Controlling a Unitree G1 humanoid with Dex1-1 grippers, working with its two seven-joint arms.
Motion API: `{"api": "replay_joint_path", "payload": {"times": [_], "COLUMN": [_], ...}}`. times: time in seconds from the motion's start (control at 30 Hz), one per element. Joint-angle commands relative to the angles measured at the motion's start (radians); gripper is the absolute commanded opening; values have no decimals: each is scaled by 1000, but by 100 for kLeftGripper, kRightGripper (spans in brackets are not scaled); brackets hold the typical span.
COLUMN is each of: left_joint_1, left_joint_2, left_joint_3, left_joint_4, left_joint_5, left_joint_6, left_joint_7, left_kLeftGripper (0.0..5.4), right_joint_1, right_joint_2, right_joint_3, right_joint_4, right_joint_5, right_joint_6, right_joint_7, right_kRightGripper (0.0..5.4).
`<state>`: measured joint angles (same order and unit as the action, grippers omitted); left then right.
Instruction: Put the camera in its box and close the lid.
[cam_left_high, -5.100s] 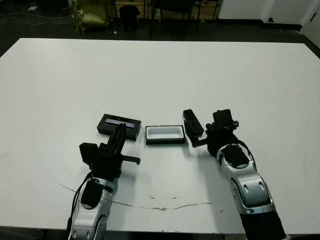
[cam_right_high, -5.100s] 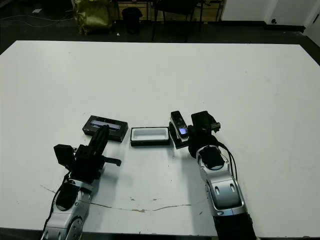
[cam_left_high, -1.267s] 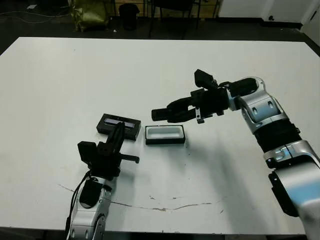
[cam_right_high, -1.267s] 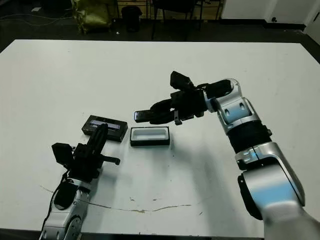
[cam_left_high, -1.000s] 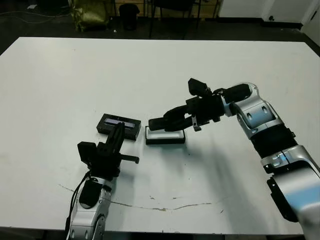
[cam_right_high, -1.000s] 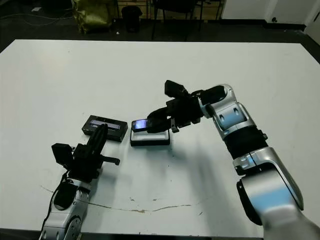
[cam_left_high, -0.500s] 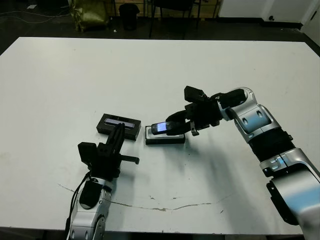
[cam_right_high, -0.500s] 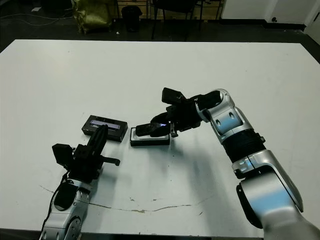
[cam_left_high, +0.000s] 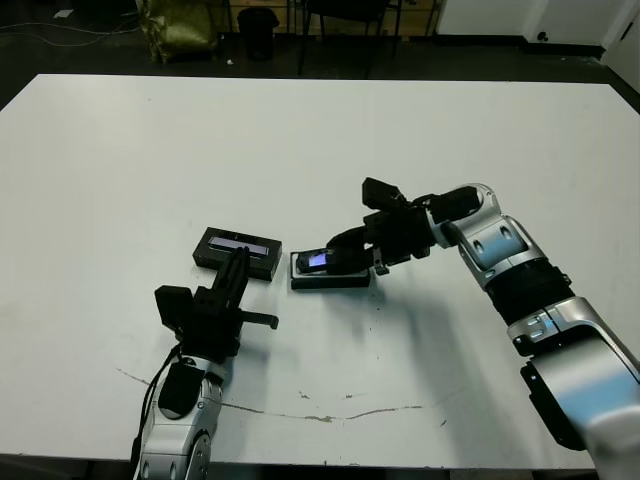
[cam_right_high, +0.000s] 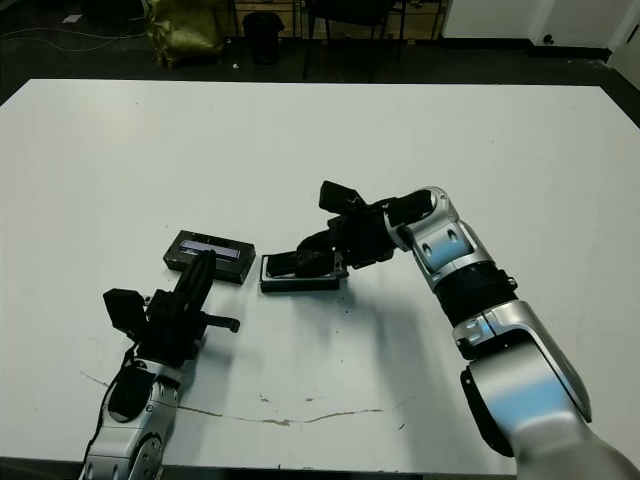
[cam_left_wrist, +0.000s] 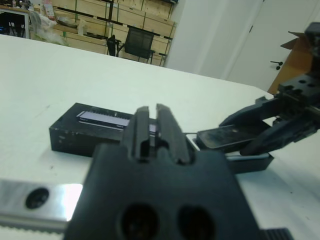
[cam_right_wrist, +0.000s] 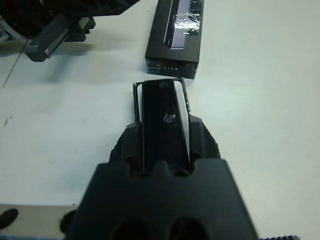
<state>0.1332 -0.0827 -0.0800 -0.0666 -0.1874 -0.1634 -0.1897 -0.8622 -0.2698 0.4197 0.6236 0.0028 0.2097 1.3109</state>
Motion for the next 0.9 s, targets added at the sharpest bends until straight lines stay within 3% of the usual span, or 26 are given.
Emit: {"api": "replay_joint_path", "payload": {"times": [0.03,0.53,0.73,0.77,0.9], "left_joint_1": [16,18,22,21,19], "left_joint_2": [5,5,1,2,4], "left_joint_3": [-1,1,-4,-4,-4], "left_joint_4": [-1,5,-8,-6,1], "left_joint_5": [7,-2,3,5,-3], "left_joint_6": [22,14,30,28,19], "left_joint_7": [10,2,17,16,9], "left_kLeftGripper": [0,0,0,0,0], "right_joint_1": [-16,4,10,8,-16], "right_joint_2": [6,37,48,48,44], "right_joint_3": [17,38,42,51,89], "right_joint_4": [22,84,103,106,125], "right_joint_5": [-20,-61,-63,-71,-110], "right_joint_6": [10,-112,-125,-160,-346], "right_joint_7": [18,10,21,27,61], "right_kRightGripper": [82,82,82,82,163]}}
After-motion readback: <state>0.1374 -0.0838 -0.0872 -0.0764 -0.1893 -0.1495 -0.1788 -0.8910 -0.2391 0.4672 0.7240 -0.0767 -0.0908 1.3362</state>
